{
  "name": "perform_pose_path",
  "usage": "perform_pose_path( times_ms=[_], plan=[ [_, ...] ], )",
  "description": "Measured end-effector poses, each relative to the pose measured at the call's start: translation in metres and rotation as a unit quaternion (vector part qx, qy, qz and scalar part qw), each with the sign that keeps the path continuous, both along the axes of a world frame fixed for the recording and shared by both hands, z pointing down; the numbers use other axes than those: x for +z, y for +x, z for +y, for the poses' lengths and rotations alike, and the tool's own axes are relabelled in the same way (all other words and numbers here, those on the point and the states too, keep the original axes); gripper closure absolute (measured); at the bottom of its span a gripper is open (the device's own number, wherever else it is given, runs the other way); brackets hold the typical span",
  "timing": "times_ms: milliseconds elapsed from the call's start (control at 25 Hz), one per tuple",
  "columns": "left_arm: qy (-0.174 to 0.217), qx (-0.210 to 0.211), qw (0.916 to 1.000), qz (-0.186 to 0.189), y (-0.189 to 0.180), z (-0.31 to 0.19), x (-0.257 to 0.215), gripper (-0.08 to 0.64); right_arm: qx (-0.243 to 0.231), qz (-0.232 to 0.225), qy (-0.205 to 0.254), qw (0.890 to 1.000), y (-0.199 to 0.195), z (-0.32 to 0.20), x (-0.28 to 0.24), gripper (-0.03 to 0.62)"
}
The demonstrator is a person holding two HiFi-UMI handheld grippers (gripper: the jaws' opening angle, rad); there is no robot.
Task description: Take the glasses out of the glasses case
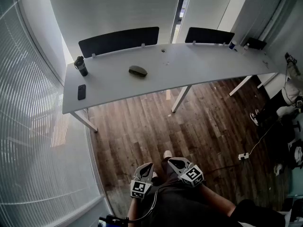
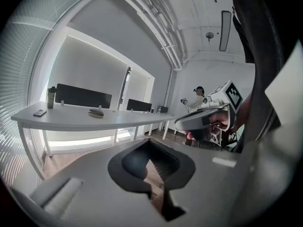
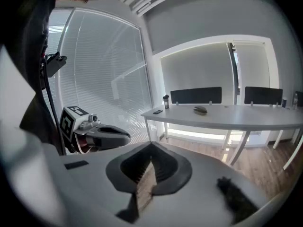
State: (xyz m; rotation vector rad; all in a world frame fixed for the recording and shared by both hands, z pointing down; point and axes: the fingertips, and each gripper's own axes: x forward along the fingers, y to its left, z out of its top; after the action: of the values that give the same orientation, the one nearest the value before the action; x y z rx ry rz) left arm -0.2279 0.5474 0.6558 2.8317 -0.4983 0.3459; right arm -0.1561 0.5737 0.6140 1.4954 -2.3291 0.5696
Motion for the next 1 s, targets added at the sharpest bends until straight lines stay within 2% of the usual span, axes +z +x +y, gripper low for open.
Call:
perform_pose_path(
  times_ms=[520,800,1000],
  plan=[
    [-0.017,0.011,0.9996,-0.020,0.024,-0.020,0.028,0.557,0.020,-0.008,-0.006,1.000,0.037,-0.017,0.022,0.584],
    [-0.038,0.009,0.9985,-0.037,0.044,-0.049,0.037,0.557,0.025,-0.012,0.009,1.000,0.066,-0.061,0.025,0.584],
    [-0.040,0.003,0.9979,-0.051,0.069,-0.088,0.041,0.557,0.026,-0.015,0.008,1.000,0.093,-0.097,0.025,0.584]
  ],
)
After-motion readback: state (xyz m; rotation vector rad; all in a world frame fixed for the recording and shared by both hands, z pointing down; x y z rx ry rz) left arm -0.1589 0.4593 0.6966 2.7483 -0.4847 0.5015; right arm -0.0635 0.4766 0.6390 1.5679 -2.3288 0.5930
